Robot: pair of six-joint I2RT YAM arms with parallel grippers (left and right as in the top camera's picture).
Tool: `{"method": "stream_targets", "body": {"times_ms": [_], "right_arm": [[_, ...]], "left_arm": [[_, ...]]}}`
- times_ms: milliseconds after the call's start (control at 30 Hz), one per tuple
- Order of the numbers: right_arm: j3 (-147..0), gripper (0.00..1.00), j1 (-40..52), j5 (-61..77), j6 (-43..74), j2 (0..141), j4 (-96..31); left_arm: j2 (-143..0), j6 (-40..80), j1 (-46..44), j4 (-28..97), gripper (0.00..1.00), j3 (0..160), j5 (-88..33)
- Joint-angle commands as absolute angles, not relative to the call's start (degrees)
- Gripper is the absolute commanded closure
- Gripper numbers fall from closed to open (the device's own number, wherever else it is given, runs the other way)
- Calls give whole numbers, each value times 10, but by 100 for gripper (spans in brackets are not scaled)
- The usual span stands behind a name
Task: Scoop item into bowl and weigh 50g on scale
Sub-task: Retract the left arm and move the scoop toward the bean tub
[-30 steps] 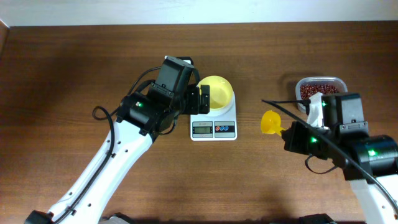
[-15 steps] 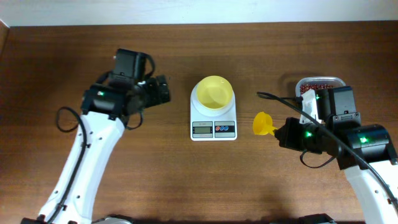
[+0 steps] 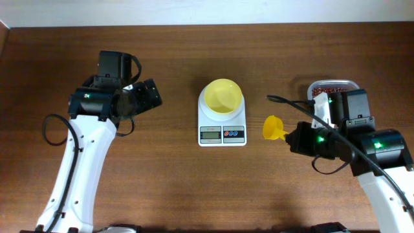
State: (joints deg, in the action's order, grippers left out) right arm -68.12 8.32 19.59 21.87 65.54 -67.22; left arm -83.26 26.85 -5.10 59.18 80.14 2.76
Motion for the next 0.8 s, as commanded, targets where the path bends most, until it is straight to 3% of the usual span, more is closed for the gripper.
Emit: {"method": "stream_targets", "body": {"times_ms": [0, 367, 500, 633, 733, 767], "right_arm": [[-687, 96, 87, 204, 213, 656, -663], [-687, 96, 87, 202, 213, 666, -558], [-687, 96, 87, 158, 212, 682, -578], [-687, 96, 86, 196, 215, 682, -578], [-695, 96, 86, 223, 214, 682, -562], [-698, 96, 86, 223, 214, 682, -549]], "left_arm": [[-836, 276, -49, 593, 1, 804, 21], [-836, 243, -50, 591, 1, 804, 8], [-836, 244, -50, 590, 1, 804, 8], [-836, 243, -50, 588, 0, 804, -65], [-836, 234, -50, 588, 16, 804, -93], [-836, 224, -50, 589, 16, 804, -93]]}}
